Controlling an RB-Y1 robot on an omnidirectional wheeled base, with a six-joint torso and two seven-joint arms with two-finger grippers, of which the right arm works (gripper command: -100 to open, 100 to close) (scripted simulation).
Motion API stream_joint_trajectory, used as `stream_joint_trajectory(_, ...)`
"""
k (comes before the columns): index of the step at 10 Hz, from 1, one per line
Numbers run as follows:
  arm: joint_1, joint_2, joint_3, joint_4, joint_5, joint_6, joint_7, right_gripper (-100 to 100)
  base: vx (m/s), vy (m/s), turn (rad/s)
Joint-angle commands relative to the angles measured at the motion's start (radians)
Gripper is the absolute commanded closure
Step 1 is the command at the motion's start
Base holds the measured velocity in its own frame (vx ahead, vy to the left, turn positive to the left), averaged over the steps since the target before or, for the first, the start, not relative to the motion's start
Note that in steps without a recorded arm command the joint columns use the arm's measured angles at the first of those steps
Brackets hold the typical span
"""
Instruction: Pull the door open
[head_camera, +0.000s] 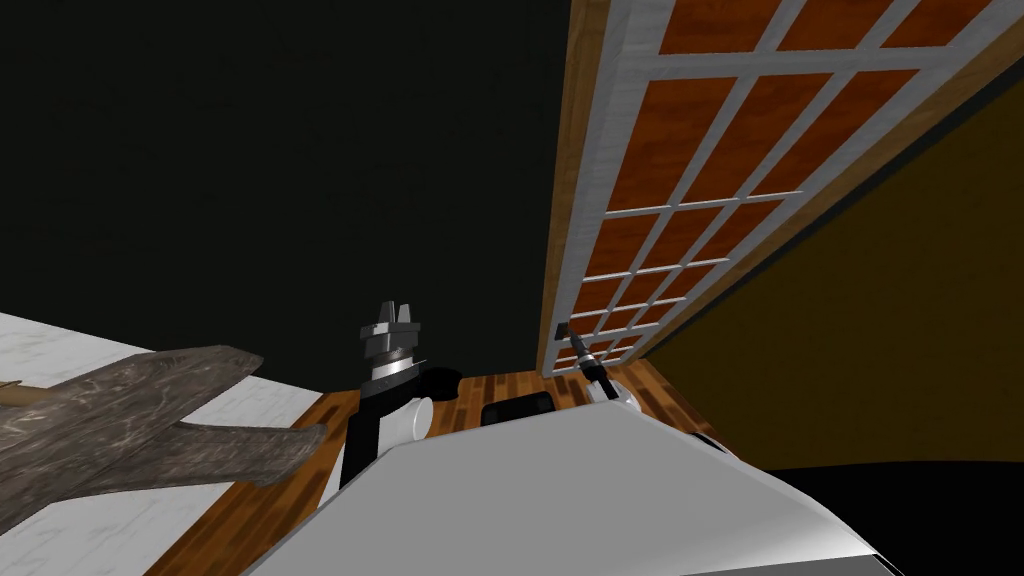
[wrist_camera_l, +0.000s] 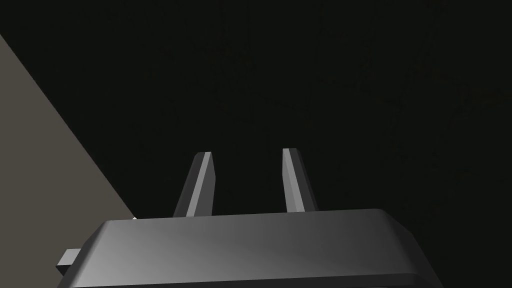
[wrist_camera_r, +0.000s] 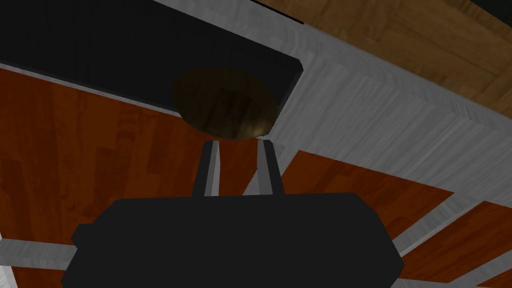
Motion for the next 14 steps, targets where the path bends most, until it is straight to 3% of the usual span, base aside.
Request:
stream_joint_trajectory(1,-0.008,0.020,0.029,0.017,-0.009,-0.014,-0.050,100,-0.042,-0.008,0.078)
stream_joint_trajectory(8,-0.001,0.011,0.046,0.011,-0.080,-0.009,-0.219,100,-0.042,-0.019,0.066)
stream_joint_trajectory(10,-0.001,0.011,0.046,0.023,-0.080,-0.009,-0.223,100,-0.014,-0.008,0.018)
stream_joint_trajectory(11,-0.034,-0.009,0.025,0.104,-0.080,-0.053,-0.196,-100,0.000,-0.009,-0.078)
stream_joint_trajectory(14,-0.032,-0.010,0.023,0.102,-0.058,-0.055,-0.126,-100,-0.009,0.032,-0.039)
